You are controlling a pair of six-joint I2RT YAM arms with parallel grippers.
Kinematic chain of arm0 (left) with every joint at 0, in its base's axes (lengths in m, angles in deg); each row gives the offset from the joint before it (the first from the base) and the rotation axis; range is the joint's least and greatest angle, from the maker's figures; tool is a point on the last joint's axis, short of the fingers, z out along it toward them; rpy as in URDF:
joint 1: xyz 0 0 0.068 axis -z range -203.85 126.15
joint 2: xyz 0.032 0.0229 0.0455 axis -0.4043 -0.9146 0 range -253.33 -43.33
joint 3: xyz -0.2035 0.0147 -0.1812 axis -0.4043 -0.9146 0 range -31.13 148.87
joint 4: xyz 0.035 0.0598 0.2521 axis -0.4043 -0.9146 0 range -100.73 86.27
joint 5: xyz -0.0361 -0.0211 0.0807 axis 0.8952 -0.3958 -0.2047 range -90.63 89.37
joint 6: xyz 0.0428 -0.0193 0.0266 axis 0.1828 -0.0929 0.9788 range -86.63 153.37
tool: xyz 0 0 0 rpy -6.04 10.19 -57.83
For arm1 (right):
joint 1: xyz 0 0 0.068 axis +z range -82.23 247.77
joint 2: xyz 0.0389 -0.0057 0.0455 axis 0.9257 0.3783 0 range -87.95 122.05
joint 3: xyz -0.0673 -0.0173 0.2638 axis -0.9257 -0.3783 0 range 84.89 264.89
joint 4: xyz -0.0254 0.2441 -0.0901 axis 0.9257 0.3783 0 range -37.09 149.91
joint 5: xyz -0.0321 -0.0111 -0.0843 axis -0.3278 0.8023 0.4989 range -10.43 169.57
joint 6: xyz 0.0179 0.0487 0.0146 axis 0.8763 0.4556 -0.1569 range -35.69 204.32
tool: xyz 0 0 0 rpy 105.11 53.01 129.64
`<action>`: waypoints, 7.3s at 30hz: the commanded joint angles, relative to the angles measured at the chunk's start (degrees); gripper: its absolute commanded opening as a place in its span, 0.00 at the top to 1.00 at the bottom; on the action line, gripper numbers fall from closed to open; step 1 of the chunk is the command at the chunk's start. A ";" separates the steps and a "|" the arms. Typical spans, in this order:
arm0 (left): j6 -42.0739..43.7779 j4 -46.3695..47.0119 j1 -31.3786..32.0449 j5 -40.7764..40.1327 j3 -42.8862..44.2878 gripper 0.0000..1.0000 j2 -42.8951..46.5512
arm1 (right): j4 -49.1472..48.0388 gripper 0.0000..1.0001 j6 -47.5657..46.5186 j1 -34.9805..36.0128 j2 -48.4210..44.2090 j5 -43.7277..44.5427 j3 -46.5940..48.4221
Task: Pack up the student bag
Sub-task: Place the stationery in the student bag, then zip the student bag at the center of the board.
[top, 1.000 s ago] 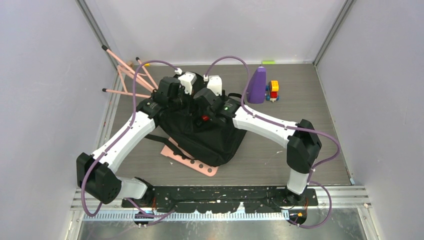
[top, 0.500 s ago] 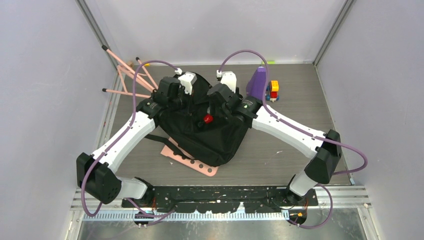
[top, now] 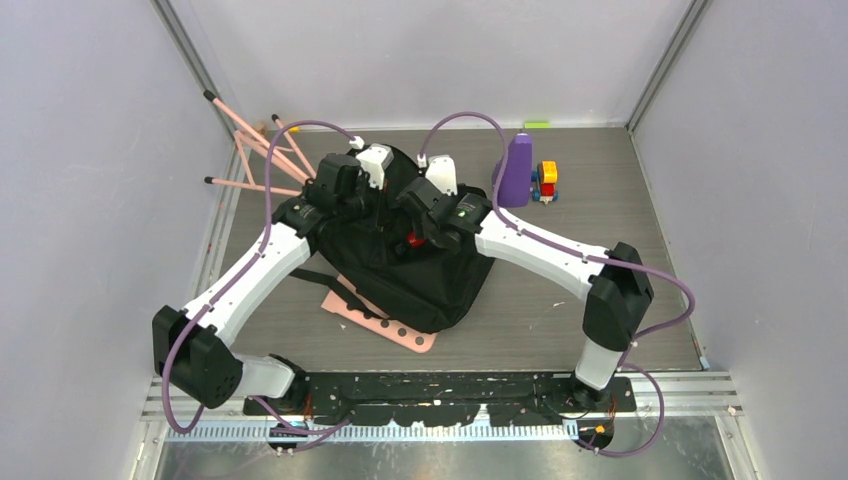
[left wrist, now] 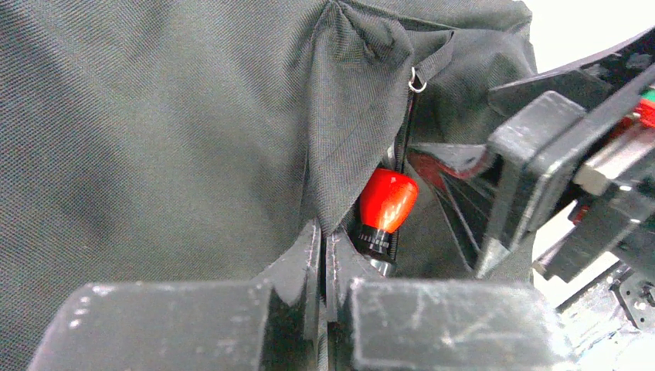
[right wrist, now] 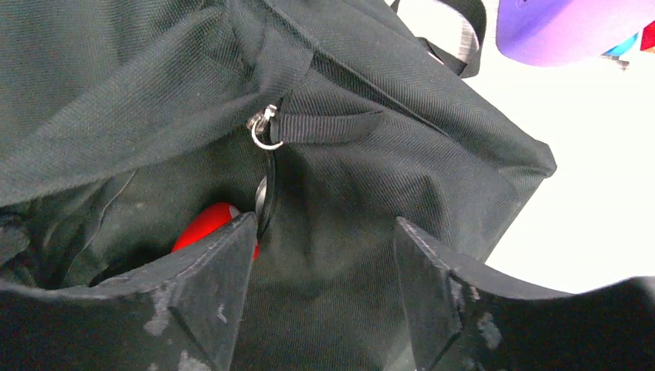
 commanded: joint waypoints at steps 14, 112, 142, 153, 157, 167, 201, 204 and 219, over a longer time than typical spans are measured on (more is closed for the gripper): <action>0.85 -0.08 -0.54 -1.19 0.64 1.00 3.43 | 1.61 0.99 -0.89 -1.78 -1.64 2.70 4.86; -8.70 -4.30 4.49 0.94 28.81 0.47 -26.72 | -28.99 0.59 -15.90 -31.30 -8.44 -69.89 -12.77; -9.27 -4.14 4.49 1.45 28.86 0.47 -26.74 | -27.41 0.67 -17.95 -31.29 -11.63 -66.03 -16.20; -9.40 -4.23 4.63 1.42 28.51 0.47 -26.47 | -27.22 0.81 -17.57 -31.31 -10.61 -67.87 -16.30; -9.48 -4.21 4.67 1.56 28.50 0.47 -26.54 | -27.18 0.97 -17.08 -31.24 -10.37 -69.21 -16.74; -9.19 -4.41 6.30 2.46 29.46 0.34 -28.16 | -30.12 0.99 -13.41 -25.03 -13.62 -65.92 -20.84; -11.50 1.81 5.49 -1.40 33.71 1.00 -29.65 | -46.37 0.99 4.51 -3.28 -21.29 -54.85 -35.29; -12.48 3.43 4.75 -1.61 33.91 1.00 -29.75 | -46.65 0.99 4.73 -0.68 -20.81 -54.06 -34.96; -13.10 7.84 2.03 -1.73 33.78 1.00 -31.35 | -43.94 0.99 3.44 12.83 -18.85 -49.75 -33.02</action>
